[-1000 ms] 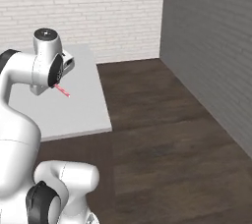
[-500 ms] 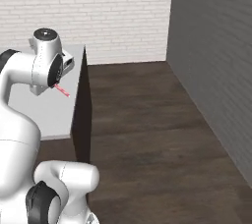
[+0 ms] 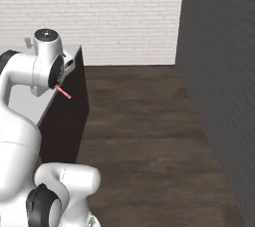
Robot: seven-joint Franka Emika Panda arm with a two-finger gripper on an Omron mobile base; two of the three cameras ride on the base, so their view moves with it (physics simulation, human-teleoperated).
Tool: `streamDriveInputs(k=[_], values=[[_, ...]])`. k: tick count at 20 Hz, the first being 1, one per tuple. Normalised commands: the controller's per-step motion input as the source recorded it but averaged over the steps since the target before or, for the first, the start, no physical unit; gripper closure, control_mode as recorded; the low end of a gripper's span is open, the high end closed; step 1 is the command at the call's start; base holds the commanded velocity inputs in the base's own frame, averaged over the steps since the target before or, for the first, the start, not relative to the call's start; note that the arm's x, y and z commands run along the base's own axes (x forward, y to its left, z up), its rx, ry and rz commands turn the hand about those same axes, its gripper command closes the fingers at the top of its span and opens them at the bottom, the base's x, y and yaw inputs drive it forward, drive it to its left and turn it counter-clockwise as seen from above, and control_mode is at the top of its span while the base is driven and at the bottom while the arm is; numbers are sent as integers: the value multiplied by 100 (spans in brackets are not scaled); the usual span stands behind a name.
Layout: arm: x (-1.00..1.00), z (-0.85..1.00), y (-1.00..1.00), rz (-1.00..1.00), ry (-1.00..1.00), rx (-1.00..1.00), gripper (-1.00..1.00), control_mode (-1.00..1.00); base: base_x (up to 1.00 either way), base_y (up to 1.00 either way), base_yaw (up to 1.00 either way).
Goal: Take a straw from the drawer in front and place it inside the glass cup on the dining counter.
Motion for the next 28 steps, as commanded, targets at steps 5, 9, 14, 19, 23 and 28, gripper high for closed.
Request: streamDriveInputs(k=[5, 9, 14, 19, 23, 28], values=[[0, 0, 0, 0, 0, 0, 100, 100, 66, -63, 31], [0, 0, 0, 0, 0, 0, 100, 100, 78, -58, 33], [0, 0, 0, 0, 0, 0, 100, 100, 74, -63, 31], [0, 0, 0, 0, 0, 0, 100, 100, 72, -65, 31], [0, 0, 0, 0, 0, 0, 100, 100, 76, -61, 32], [0, 0, 0, 0, 0, 0, 100, 100, 77, -60, 33]])
